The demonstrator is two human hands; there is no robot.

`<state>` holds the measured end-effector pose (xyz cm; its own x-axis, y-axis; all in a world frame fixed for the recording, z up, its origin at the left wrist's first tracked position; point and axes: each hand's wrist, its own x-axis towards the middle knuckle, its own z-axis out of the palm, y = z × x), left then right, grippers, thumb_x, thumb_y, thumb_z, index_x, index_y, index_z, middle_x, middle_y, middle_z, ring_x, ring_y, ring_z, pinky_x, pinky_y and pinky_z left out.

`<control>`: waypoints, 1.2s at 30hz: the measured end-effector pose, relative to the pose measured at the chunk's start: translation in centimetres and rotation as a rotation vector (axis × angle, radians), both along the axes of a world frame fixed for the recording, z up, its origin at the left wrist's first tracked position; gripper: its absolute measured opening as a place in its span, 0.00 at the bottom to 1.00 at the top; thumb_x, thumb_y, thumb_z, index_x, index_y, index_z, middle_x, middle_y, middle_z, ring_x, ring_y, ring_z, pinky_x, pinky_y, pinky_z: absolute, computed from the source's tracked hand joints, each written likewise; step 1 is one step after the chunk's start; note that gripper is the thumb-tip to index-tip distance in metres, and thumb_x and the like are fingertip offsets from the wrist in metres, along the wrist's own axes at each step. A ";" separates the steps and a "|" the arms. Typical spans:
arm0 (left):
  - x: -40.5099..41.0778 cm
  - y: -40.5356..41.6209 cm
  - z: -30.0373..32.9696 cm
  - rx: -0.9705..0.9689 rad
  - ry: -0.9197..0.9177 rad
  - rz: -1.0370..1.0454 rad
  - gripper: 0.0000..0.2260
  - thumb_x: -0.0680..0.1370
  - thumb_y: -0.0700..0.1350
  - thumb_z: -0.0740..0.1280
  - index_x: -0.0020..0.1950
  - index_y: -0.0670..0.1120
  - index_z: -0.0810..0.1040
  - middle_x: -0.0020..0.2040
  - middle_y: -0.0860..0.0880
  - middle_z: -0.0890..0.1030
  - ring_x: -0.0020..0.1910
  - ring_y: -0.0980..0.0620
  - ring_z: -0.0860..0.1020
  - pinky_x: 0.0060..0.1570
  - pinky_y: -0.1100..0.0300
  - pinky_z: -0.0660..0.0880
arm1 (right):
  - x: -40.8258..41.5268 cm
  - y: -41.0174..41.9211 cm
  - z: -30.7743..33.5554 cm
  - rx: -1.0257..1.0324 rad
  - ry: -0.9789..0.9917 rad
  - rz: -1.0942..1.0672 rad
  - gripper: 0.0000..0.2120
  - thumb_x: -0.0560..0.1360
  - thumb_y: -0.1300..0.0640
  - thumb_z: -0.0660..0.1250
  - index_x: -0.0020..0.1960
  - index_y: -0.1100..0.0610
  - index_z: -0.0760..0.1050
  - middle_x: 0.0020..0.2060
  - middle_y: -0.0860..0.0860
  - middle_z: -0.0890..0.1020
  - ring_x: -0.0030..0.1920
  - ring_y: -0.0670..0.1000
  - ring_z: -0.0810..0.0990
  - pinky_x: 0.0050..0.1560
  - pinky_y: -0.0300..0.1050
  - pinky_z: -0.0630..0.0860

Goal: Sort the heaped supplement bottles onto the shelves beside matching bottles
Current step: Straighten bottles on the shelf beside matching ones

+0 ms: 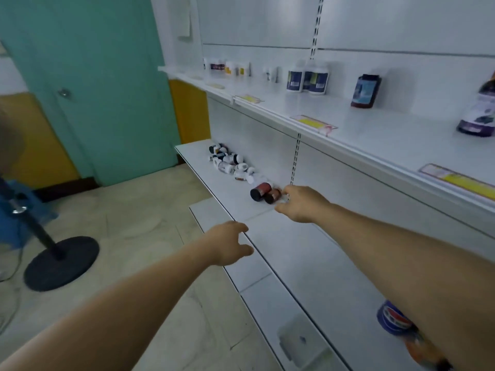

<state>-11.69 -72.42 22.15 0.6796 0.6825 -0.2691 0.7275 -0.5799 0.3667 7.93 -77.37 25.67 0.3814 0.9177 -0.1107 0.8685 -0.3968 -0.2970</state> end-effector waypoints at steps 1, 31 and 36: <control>0.1 2.8 -0.5 -0.004 -0.002 -0.001 0.28 0.77 0.56 0.65 0.74 0.49 0.62 0.75 0.49 0.61 0.73 0.48 0.62 0.70 0.56 0.61 | 0.1 2.5 -0.6 0.000 0.000 -0.006 0.20 0.76 0.45 0.64 0.63 0.55 0.70 0.60 0.56 0.76 0.57 0.57 0.75 0.46 0.43 0.66; 14.7 71.7 -10.2 -0.088 0.170 -0.341 0.30 0.77 0.55 0.65 0.76 0.48 0.59 0.76 0.46 0.59 0.73 0.46 0.60 0.69 0.56 0.59 | 11.4 60.4 -14.7 -0.092 0.292 -0.432 0.23 0.75 0.47 0.66 0.66 0.58 0.69 0.63 0.56 0.75 0.59 0.56 0.75 0.47 0.42 0.66; 17.4 78.9 -13.1 -0.058 0.188 -0.497 0.28 0.76 0.51 0.68 0.73 0.46 0.64 0.73 0.45 0.65 0.70 0.45 0.65 0.65 0.58 0.62 | 10.2 64.4 -17.3 -0.075 0.301 -0.569 0.22 0.76 0.48 0.67 0.64 0.59 0.71 0.62 0.57 0.76 0.60 0.56 0.76 0.54 0.44 0.71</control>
